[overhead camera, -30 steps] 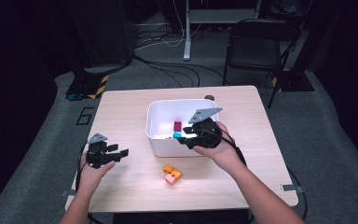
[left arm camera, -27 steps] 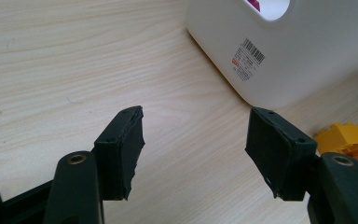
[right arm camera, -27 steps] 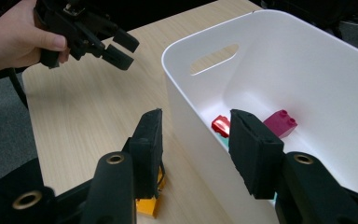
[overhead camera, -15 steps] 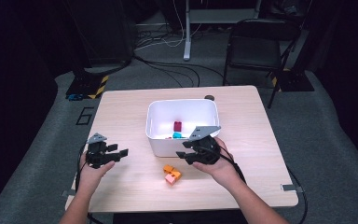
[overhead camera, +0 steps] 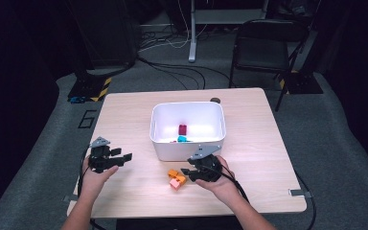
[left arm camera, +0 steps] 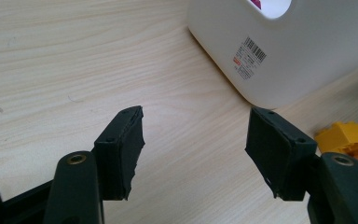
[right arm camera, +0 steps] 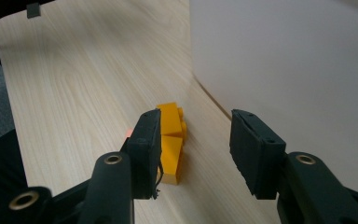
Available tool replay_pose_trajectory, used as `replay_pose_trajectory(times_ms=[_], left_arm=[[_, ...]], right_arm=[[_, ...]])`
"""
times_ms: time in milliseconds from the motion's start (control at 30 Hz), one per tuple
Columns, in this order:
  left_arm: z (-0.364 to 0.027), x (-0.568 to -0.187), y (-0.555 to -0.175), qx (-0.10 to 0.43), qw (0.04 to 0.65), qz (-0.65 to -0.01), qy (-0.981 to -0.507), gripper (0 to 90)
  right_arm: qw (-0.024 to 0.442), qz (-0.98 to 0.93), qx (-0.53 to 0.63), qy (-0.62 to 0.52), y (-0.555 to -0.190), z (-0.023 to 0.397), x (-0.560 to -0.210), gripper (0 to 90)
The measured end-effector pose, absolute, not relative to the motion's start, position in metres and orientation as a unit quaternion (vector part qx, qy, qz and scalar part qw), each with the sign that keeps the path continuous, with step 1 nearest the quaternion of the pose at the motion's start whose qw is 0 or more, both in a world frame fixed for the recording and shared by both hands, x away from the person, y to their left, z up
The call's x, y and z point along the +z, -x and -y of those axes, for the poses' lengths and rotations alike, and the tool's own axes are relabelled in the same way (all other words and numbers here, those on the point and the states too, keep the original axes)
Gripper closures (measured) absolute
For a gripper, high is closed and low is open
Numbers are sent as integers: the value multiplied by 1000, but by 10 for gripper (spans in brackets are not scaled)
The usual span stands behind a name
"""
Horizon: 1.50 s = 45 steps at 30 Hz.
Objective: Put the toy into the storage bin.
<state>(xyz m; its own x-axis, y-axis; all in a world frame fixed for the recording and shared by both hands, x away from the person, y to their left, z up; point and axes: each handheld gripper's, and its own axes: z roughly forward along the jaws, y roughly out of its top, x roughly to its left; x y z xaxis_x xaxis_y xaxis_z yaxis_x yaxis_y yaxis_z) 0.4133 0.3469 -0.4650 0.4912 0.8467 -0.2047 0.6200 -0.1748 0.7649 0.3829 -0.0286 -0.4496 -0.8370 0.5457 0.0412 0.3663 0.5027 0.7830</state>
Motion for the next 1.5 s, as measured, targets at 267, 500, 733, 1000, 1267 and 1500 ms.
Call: replay_pose_trajectory(times_ms=[267,500,733,1000,1267,1500], left_arm=[[-347,-465,-414,136,422,-486,-753,358],[-347,-465,-414,139,425,-485,-752,359],[-347,-465,-414,136,422,-485,-754,359],[-347,-465,-413,136,422,-485,-754,359],[-347,-466,-413,135,421,-485,-755,359],[-347,-466,-414,135,420,-485,-755,359]], right_arm=[[103,-862,414,-274,-382,28,-467,536],[102,-868,405,-270,-379,22,-481,536],[96,-874,397,-262,-378,11,-489,536],[92,-883,384,-253,-380,8,-494,605],[90,-880,384,-264,-381,14,-494,583],[86,-885,379,-256,-380,10,-499,555]])
